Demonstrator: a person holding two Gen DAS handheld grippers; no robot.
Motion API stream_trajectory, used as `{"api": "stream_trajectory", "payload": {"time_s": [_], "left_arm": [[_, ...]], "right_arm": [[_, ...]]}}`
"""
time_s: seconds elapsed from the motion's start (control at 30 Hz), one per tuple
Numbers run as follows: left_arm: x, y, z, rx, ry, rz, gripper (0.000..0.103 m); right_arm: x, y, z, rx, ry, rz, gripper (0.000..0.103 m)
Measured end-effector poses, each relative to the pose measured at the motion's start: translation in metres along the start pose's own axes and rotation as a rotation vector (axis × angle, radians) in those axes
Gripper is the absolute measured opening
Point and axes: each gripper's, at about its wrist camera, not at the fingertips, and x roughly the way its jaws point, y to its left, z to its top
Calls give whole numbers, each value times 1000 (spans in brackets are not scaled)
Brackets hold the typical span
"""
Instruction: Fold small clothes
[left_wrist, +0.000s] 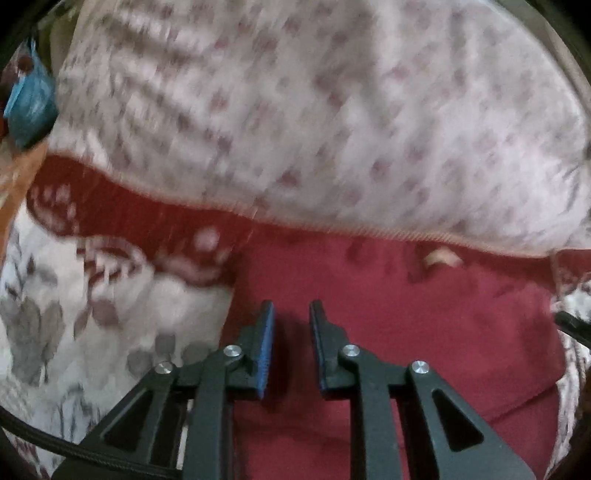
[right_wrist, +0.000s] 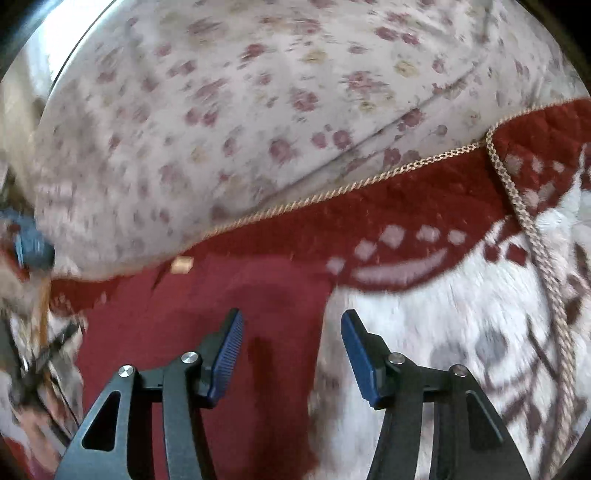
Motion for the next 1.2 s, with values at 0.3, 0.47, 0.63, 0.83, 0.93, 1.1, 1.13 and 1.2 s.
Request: {"api": "stream_trajectory", "payload": {"time_s": [0.3, 0.47, 0.63, 0.83, 0.93, 1.1, 1.13, 1.2], "left_arm": [[-29, 16, -19, -54, 2, 14, 70], [-54, 17, -36, -64, 26, -28, 70], [-91, 17, -66, -67, 5, -59, 80], [-103, 29, -114, -97, 49, -61, 82], [-100, 37, -131, -133, 75, -70, 82], [-99, 41, -148, -145, 92, -82, 82], [-100, 41, -149, -138, 86, -75, 82], [-100, 44, -151, -136, 79, -69, 82]], "right_arm": [[-28, 11, -36, -124, 37, -123, 65], [-54, 21, -68, -191, 51, -108, 69], [-57, 19, -86, -159, 57, -91, 69], [-64, 29, -103, -184, 58, -76, 69], [-59, 39, -100, -252, 0, -152, 69], [-26, 31, -82, -260, -40, -255, 68], [-24, 27, -79, -239, -48, -247, 66], [-25, 19, -72, -183, -53, -225, 53]]}}
